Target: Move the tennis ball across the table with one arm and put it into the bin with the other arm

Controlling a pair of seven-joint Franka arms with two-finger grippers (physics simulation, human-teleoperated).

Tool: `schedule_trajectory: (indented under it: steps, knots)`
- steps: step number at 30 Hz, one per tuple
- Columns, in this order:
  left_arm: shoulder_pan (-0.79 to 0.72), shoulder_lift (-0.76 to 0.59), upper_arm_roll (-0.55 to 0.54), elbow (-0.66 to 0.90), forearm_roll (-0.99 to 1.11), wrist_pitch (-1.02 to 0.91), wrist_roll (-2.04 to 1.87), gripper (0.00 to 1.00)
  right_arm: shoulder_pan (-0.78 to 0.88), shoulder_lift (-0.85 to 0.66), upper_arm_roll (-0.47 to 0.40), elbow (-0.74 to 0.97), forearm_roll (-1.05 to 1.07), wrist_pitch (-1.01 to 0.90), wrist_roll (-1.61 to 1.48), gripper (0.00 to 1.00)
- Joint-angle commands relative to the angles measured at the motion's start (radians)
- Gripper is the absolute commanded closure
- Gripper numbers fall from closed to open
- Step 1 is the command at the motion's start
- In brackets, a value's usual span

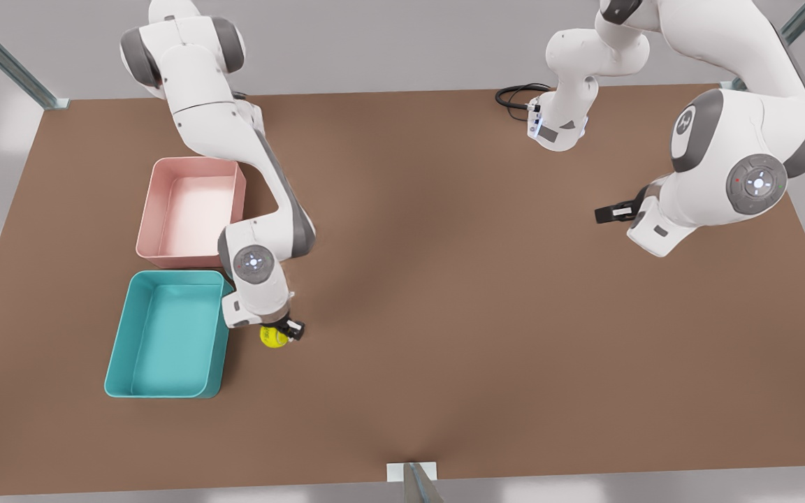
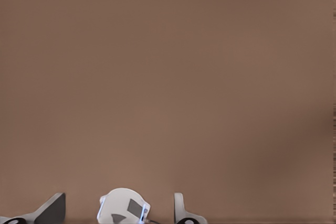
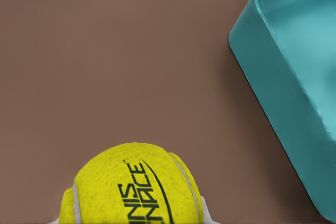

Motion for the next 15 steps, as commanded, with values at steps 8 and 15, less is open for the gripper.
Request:
schedule_trajectory:
  steps: [8,15]
  knots:
    - [-0.01,-0.003,-0.002,0.0,-0.006,-0.022,-0.027,0.0,-0.25,0.052,-0.071,0.032,0.012,-0.093,-1.088,0.17]
    - [-0.007,-0.004,-0.016,0.0,-0.002,-0.03,-0.031,0.0,-0.262,0.022,-0.073,0.221,0.138,-0.588,-1.091,0.0]
